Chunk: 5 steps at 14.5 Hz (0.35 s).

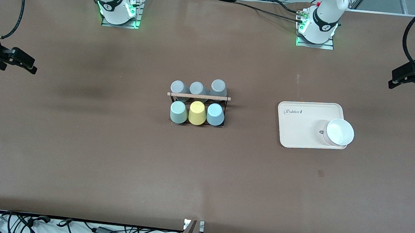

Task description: Hang scattered cups on rack with three cups

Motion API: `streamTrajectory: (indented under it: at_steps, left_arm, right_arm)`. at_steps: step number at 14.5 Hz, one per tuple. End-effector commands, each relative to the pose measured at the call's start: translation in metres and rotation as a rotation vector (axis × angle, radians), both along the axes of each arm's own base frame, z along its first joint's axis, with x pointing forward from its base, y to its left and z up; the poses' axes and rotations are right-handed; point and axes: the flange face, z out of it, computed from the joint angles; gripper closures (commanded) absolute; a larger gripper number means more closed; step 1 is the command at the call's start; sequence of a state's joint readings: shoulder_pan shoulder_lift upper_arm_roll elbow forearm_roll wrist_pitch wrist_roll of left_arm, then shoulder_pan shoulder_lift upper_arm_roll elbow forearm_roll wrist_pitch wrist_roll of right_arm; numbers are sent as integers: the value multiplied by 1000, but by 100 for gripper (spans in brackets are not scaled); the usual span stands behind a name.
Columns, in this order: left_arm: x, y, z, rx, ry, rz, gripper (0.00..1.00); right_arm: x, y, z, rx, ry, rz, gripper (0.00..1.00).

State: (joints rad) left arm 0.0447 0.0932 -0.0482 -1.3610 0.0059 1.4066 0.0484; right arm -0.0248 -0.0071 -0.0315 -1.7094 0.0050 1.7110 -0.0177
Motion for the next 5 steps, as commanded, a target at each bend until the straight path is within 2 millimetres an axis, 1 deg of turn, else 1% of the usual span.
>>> streamTrajectory:
  at_steps: [1,5]
  left_arm:
    - [0,-2,7,2,-1,-23,0]
    - [0,0,7,3,-1,-21,0]
  right_arm:
    - [-14,3,16,-9,-5,23,0]
    - [-15,3,12,-8,5,24,0]
